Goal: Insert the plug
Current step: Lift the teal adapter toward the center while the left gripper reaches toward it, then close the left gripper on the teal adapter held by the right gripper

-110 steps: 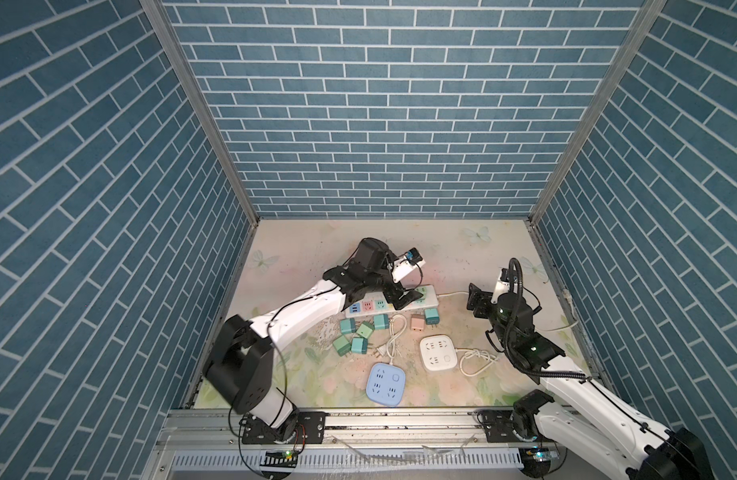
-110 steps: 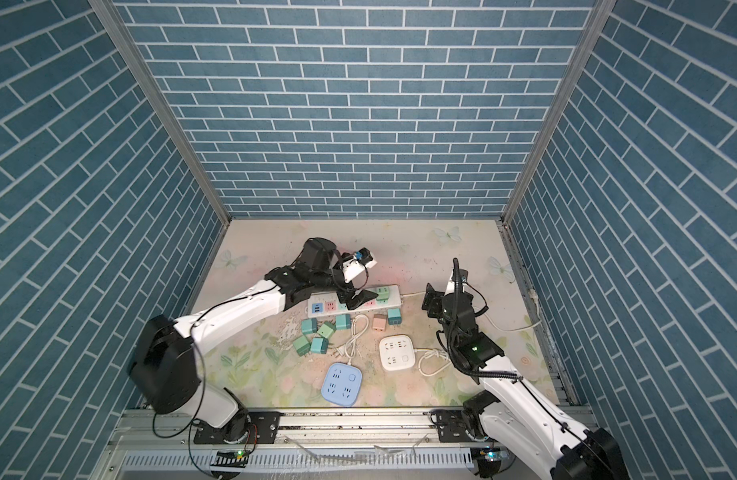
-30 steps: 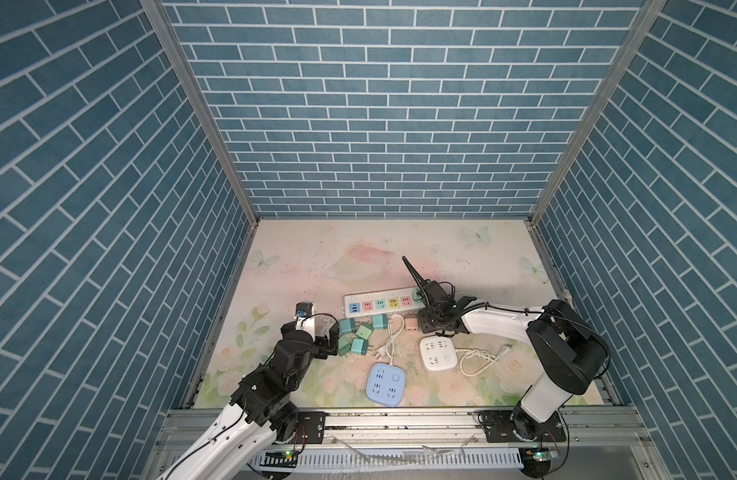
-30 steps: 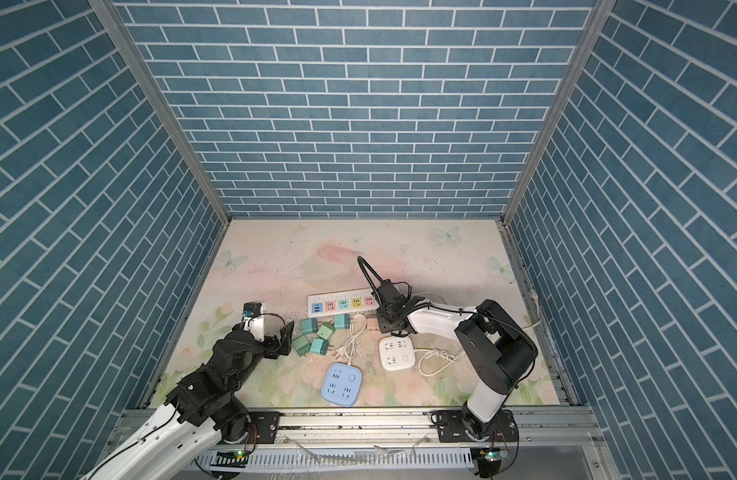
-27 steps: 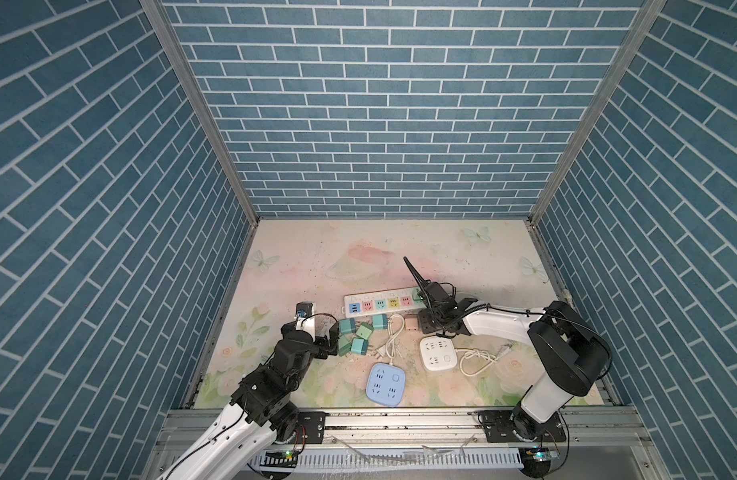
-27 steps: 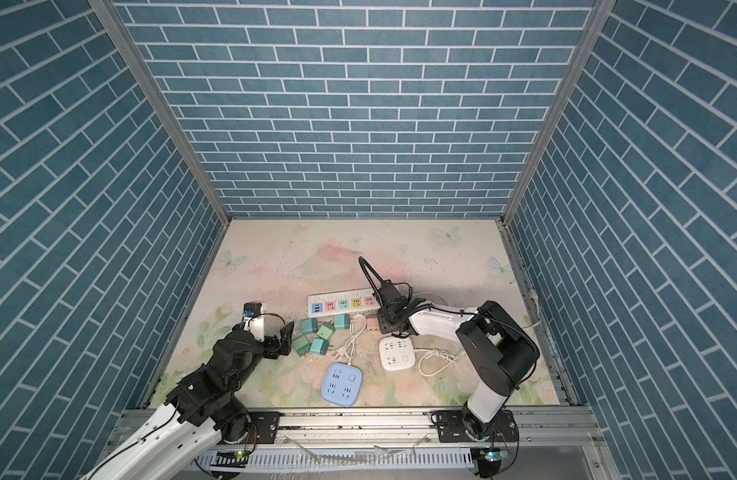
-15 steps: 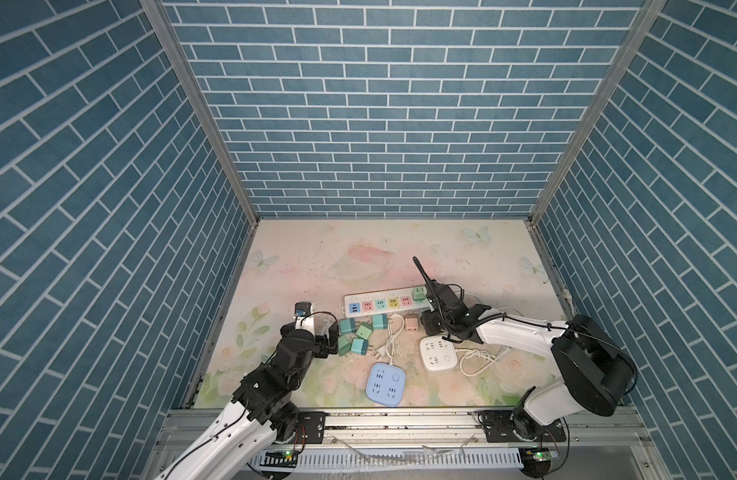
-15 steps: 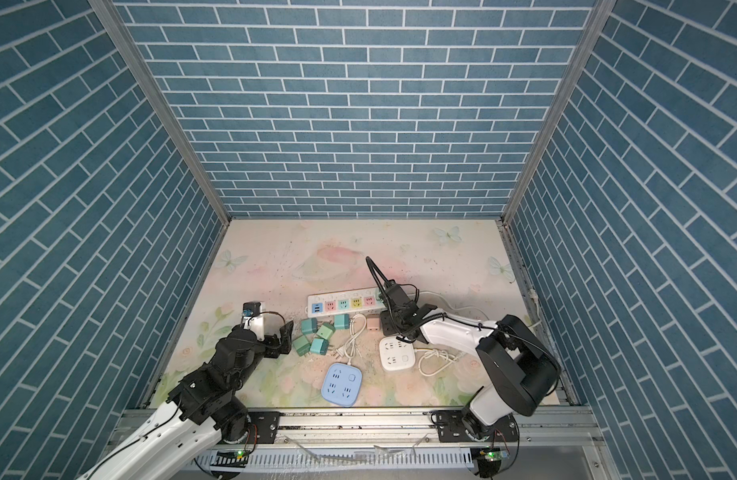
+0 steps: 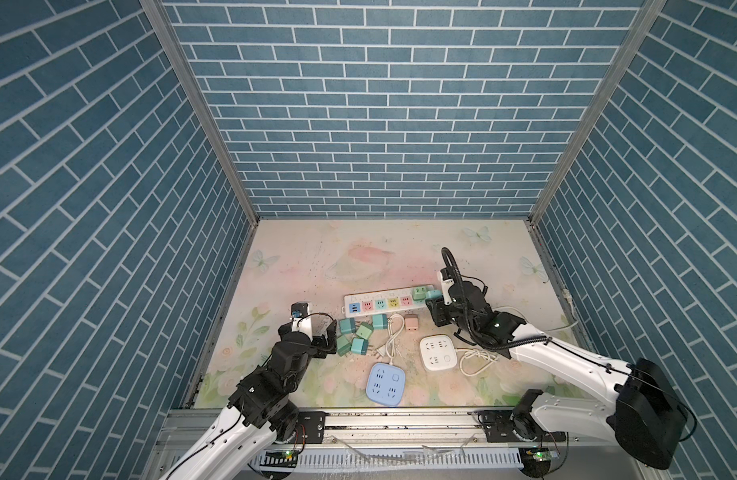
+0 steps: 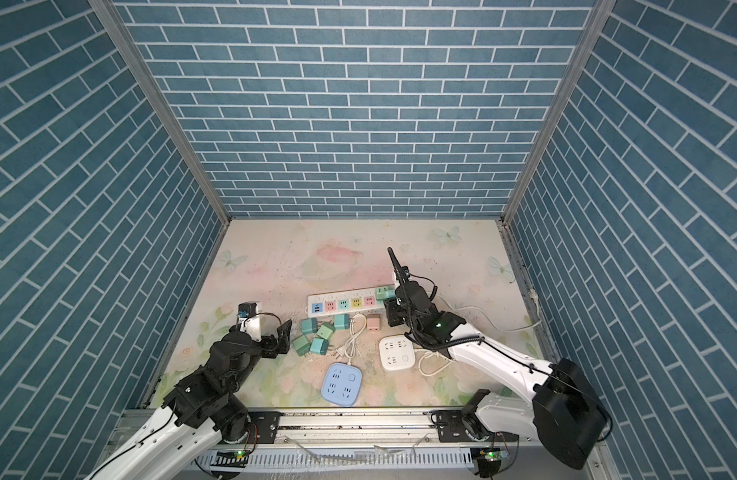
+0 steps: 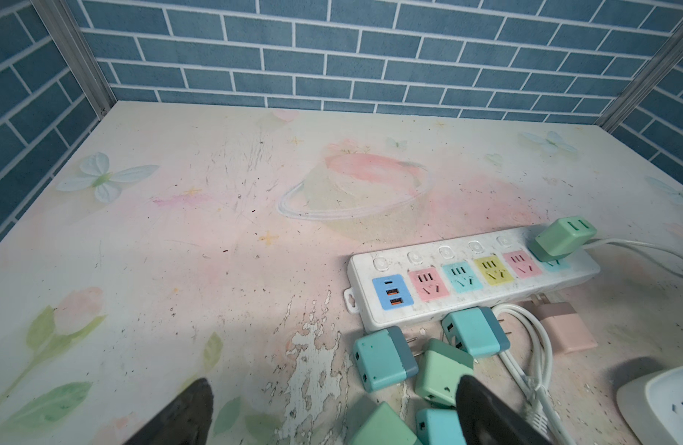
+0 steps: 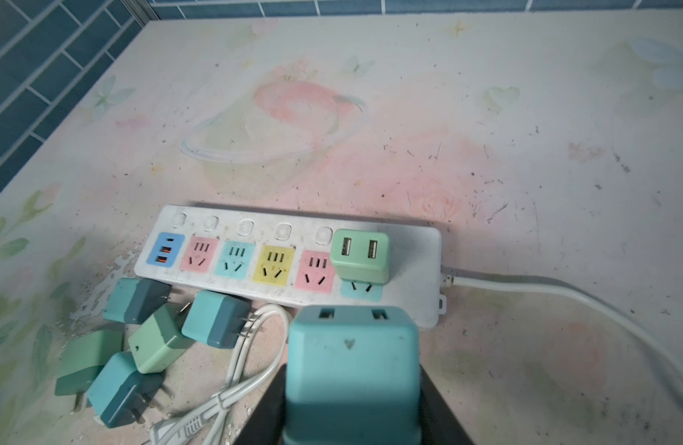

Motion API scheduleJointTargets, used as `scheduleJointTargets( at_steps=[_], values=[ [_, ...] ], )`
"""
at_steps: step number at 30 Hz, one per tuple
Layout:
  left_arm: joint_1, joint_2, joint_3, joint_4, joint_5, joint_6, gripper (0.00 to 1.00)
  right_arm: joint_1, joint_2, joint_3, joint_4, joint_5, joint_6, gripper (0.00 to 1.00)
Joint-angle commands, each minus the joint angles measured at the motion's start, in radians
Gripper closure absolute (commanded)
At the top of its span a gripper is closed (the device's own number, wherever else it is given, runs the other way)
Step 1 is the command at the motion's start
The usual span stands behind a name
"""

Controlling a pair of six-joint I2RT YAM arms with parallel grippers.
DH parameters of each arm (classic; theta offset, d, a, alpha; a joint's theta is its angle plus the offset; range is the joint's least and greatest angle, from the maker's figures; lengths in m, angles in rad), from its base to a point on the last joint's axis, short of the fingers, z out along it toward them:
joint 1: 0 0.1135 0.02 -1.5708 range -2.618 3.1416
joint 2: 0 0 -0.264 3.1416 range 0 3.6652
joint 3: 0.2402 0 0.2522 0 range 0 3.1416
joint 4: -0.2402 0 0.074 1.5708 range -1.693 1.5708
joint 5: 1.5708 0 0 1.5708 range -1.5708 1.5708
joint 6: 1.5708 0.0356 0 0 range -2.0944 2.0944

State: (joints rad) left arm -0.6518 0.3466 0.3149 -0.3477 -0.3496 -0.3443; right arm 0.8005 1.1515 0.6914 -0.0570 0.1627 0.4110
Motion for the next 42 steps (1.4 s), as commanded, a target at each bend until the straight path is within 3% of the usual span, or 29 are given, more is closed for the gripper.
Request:
scheduleJointTargets(
  at_steps=[1, 5, 10, 17, 26, 34, 42],
  values=[
    [0.004, 0.0, 0.035, 0.018, 0.089, -0.021, 0.01, 0.008, -0.094, -0.026, 0.043, 0.001, -0.078, 0.99],
    [0.004, 0.016, 0.07, 0.044, 0.245, -0.041, 0.01, 0.01, -0.184, -0.083, 0.121, -0.036, -0.149, 1.0],
    [0.004, 0.111, 0.139, 0.118, 0.474, -0.066, 0.18, 0.01, -0.257, -0.18, 0.284, -0.131, -0.261, 1.0],
    [-0.028, 0.234, 0.201, 0.172, 0.596, -0.082, 0.23, 0.02, -0.296, -0.29, 0.491, -0.292, -0.357, 1.0],
    [-0.167, 0.256, 0.239, 0.167, 0.566, -0.087, 0.24, 0.098, -0.218, -0.382, 0.763, -0.256, -0.497, 1.0],
    [-0.271, 0.34, 0.275, 0.182, 0.506, -0.093, 0.25, 0.22, -0.119, -0.383, 0.864, -0.168, -0.673, 1.0],
    [-0.328, 0.494, 0.323, 0.229, 0.477, -0.082, 0.26, 0.253, -0.087, -0.384, 0.881, -0.155, -0.734, 1.0]
  ],
)
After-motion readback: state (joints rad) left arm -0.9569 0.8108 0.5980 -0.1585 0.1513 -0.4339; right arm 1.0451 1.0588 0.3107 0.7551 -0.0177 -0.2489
